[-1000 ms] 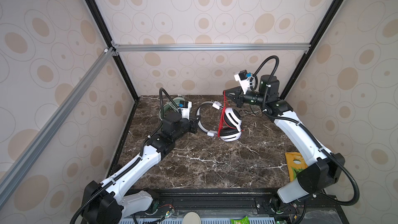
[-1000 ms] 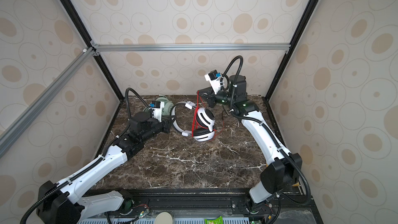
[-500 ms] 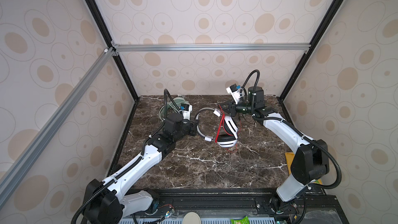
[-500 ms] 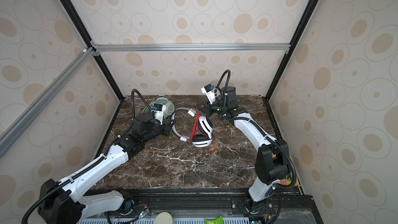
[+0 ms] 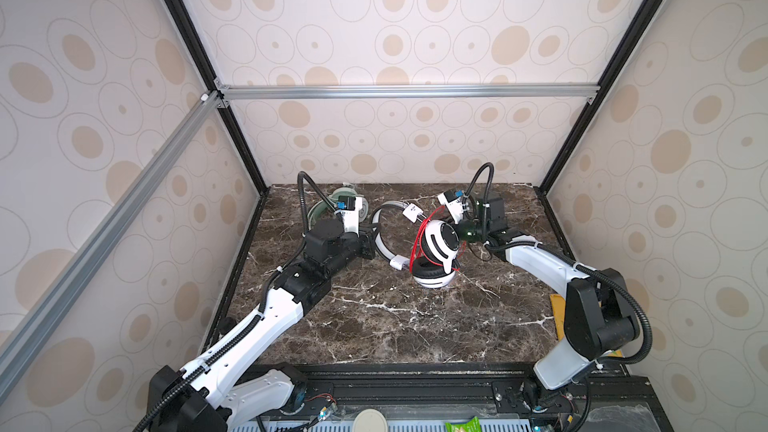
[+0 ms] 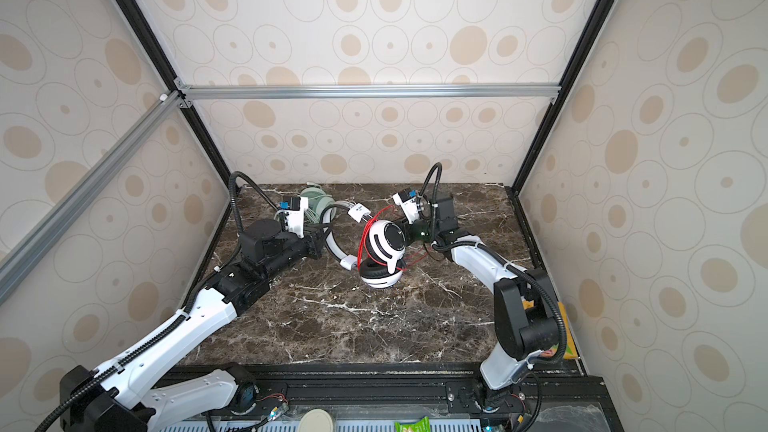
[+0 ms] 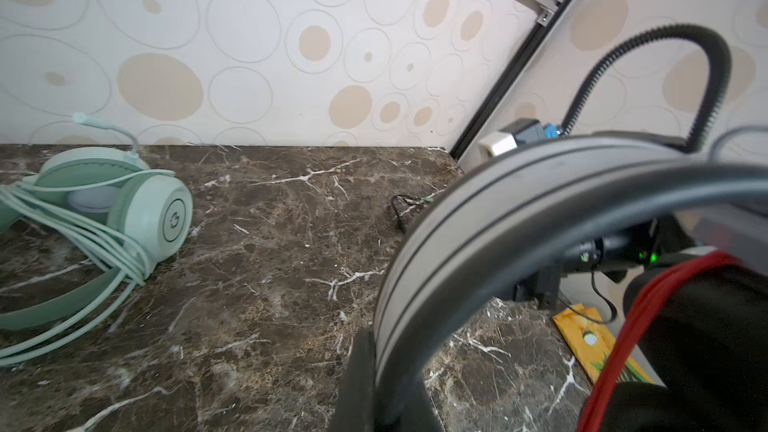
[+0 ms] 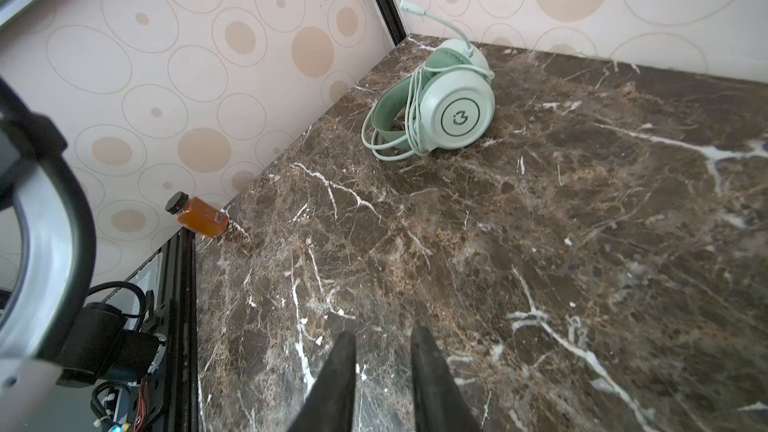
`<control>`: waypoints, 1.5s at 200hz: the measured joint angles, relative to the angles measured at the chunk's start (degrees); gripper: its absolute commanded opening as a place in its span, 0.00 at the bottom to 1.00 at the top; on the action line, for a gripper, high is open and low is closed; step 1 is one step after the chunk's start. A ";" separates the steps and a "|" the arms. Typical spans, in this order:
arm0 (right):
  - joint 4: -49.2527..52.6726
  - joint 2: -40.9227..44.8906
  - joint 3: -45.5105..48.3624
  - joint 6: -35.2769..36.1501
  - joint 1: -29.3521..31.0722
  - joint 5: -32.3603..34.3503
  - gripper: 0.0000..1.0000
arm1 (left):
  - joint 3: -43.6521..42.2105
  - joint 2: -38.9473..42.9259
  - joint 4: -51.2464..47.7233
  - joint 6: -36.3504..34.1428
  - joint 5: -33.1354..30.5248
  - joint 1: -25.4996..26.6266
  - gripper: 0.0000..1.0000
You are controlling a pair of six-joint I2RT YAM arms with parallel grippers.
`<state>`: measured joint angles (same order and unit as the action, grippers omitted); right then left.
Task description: Wrap the headphones
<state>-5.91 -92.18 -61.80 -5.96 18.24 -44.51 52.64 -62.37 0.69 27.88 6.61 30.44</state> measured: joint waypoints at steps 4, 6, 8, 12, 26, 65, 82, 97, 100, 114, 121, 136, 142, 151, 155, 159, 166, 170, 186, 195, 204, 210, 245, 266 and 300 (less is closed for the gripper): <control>-0.20 0.48 0.90 -0.02 0.00 0.00 0.27 | 0.00 0.04 -0.02 0.26 -0.50 -0.22 0.00; -0.26 0.66 1.20 -0.09 0.00 0.00 0.27 | 0.00 0.09 -0.04 0.44 -0.74 -0.33 0.00; -0.42 0.92 1.62 -0.11 0.00 0.04 0.27 | 0.00 0.13 -0.07 0.63 -0.98 -0.48 0.00; -0.61 1.38 2.47 -0.15 0.00 0.04 0.27 | 0.00 0.20 -0.13 0.90 -1.40 -0.72 0.00; -1.14 2.64 4.81 -0.26 0.00 0.22 0.28 | 0.00 0.52 -0.68 1.84 -3.21 -1.60 0.00; -3.58 5.90 11.91 -0.83 0.00 0.46 0.30 | 1.73 0.61 -5.38 4.83 -9.46 -3.39 0.00; -4.46 7.98 15.65 -1.31 0.00 0.59 0.32 | 3.76 -0.07 -8.63 6.67 -12.87 -3.72 0.00; -4.81 10.51 18.86 -1.51 0.00 0.57 0.34 | 5.07 -0.63 -10.43 8.35 -15.69 -4.04 0.00; -4.81 11.08 19.41 -1.60 0.00 0.61 0.34 | 5.20 -0.66 -10.60 8.68 -16.17 -4.11 0.00; -4.83 13.94 21.77 -1.55 0.00 0.59 0.36 | 5.42 -0.72 -11.58 10.08 -17.92 -4.55 0.00; -4.76 15.28 22.60 -1.53 0.00 0.61 0.37 | 5.42 -0.70 -12.13 10.64 -18.64 -4.81 0.00; -4.76 17.99 23.93 -1.42 0.00 0.68 0.41 | 5.42 -0.66 -12.68 11.37 -19.65 -5.44 0.00; -4.70 19.02 24.37 -1.38 0.00 0.83 0.42 | 5.42 -0.61 -12.81 11.50 -19.91 -5.55 0.00; -4.63 20.50 25.07 -1.27 0.00 1.14 0.43 | 5.42 -0.50 -12.85 11.80 -20.26 -5.70 0.00; -4.61 21.03 25.31 -1.29 0.00 1.38 0.44 | 5.42 -0.44 -12.83 11.91 -20.41 -5.75 0.00; -4.55 21.62 25.59 -1.31 0.00 1.62 0.45 | 5.42 -0.37 -12.83 12.04 -20.52 -5.84 0.00; -4.39 22.47 26.01 -1.31 0.00 2.27 0.46 | 5.42 -0.22 -12.83 12.22 -20.70 -5.95 0.00; -4.33 22.91 26.23 -1.27 0.02 2.78 0.46 | 5.42 -0.11 -12.81 12.33 -20.74 -5.97 0.00; -4.20 23.89 26.71 -1.64 0.00 4.72 0.46 | 5.42 0.15 -12.81 12.66 -20.72 -6.08 0.00; -4.15 23.91 26.73 -1.75 0.00 5.75 0.46 | 5.42 0.20 -12.79 12.79 -20.65 -6.08 0.00; -4.15 23.67 26.73 -1.77 0.00 6.45 0.46 | 5.42 0.20 -12.81 12.85 -20.65 -6.08 0.00; -4.20 23.30 26.73 -1.79 0.00 6.78 0.46 | 5.42 0.20 -12.81 12.87 -20.65 -6.14 0.00; -5.64 17.33 26.56 -2.45 0.02 5.92 0.45 | 5.42 0.24 -12.81 12.94 -20.61 -6.25 0.00; -7.96 13.60 26.53 -3.80 0.02 4.15 0.43 | 5.42 0.24 -12.79 12.96 -20.41 -6.27 0.00; -12.22 10.56 26.38 -5.40 0.59 2.38 0.42 | 5.42 0.24 -12.79 13.03 -20.24 -6.29 0.00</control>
<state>-18.13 -81.62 -35.42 -11.35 18.83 -42.13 58.06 -62.13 -12.10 40.91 -13.63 24.14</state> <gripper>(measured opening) 0.420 0.063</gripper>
